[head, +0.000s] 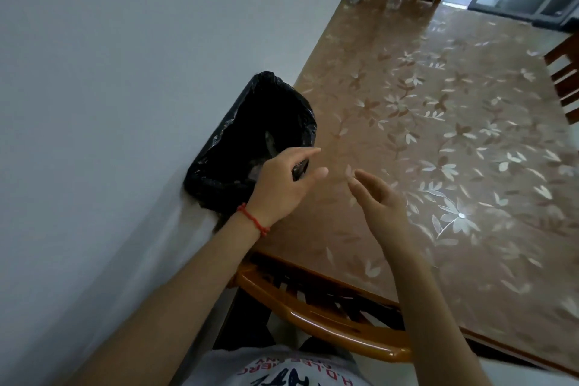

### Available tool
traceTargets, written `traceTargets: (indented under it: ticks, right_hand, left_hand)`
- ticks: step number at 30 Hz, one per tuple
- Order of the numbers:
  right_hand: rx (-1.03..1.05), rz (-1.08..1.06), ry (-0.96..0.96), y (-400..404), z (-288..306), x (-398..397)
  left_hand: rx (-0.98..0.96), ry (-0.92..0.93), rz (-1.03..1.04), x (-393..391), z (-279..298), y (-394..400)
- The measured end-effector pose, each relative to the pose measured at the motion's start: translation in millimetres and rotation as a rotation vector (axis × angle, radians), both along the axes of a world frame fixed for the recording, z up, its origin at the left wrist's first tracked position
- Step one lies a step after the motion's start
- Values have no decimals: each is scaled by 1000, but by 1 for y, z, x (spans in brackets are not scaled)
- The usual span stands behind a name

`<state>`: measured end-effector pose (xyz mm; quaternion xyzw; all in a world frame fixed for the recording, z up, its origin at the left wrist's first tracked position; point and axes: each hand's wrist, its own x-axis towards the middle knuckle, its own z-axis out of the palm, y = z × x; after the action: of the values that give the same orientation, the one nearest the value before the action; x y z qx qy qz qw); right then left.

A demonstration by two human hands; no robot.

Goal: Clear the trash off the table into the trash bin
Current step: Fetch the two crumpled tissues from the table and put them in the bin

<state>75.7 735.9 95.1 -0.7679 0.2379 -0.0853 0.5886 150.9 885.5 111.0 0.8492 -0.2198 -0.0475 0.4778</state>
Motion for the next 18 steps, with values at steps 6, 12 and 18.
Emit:
traceTargets:
  ticks: [6,12,18]
  right_hand:
    - [-626,-44,195,-35,-15,-46]
    - [-777,-131,280,-54,-21,-99]
    - [-839,-299,304,-45,-17,-154]
  left_hand:
    - [591,-386,-235,-10,-29,-33]
    - [636,-541,-391,-32,-34,-56]
    - [585,-613,-550,-60,-39,-71]
